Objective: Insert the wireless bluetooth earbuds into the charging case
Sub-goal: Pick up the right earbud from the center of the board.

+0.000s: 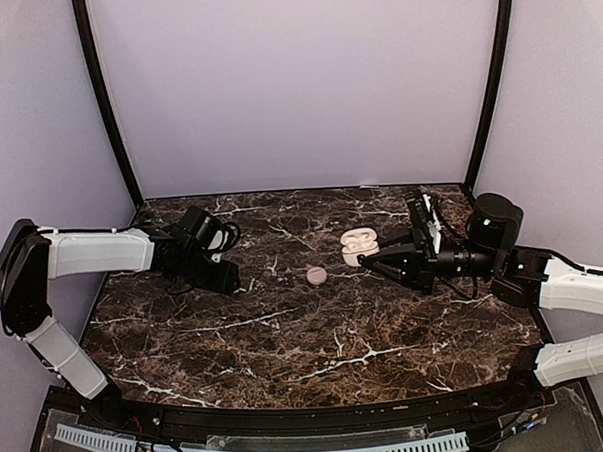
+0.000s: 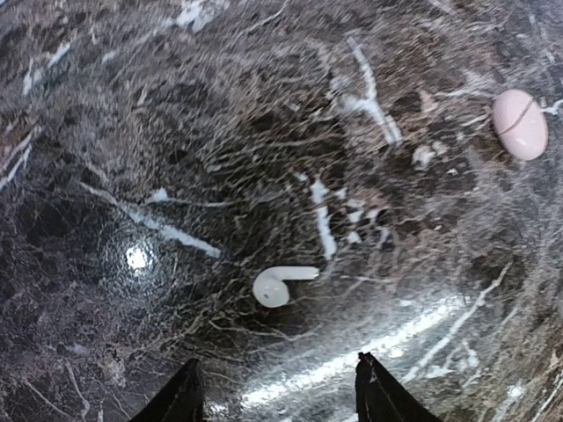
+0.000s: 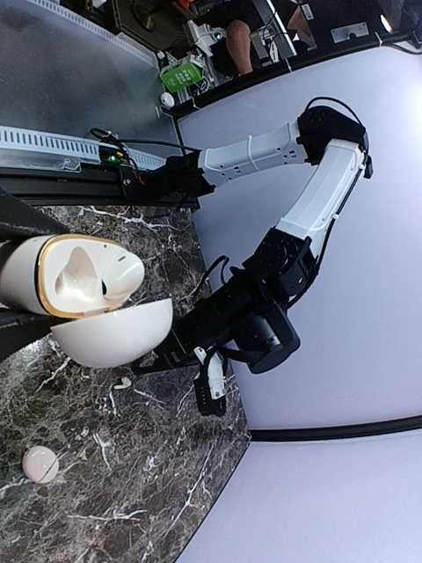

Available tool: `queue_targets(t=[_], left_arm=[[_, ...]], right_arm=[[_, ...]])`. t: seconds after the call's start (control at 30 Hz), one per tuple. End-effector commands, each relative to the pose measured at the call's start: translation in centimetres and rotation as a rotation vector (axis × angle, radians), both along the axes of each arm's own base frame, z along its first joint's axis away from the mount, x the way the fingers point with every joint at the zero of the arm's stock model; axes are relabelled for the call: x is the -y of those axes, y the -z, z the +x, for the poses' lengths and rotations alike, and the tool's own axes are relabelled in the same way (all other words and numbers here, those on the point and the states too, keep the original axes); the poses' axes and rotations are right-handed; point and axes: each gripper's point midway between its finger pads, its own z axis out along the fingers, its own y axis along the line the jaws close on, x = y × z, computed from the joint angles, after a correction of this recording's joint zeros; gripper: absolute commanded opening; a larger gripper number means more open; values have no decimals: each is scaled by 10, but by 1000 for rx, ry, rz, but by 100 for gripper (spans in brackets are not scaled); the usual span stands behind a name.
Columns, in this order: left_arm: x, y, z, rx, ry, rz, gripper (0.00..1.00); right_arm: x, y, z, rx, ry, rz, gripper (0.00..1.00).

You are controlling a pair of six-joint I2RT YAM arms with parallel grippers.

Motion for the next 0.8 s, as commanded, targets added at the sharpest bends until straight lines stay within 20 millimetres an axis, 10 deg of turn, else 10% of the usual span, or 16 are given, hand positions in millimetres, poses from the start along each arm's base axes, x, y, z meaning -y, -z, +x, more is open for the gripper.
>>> queue_targets(t=[0.0,0.77], left_arm=[[-2,17,-1,-69,16,-5,55],[-14,65,23,-114,-31,149,34]], right_arm=[[3,-7,-1,25,-1,23,0],[4,-4,1,36,7,16,0]])
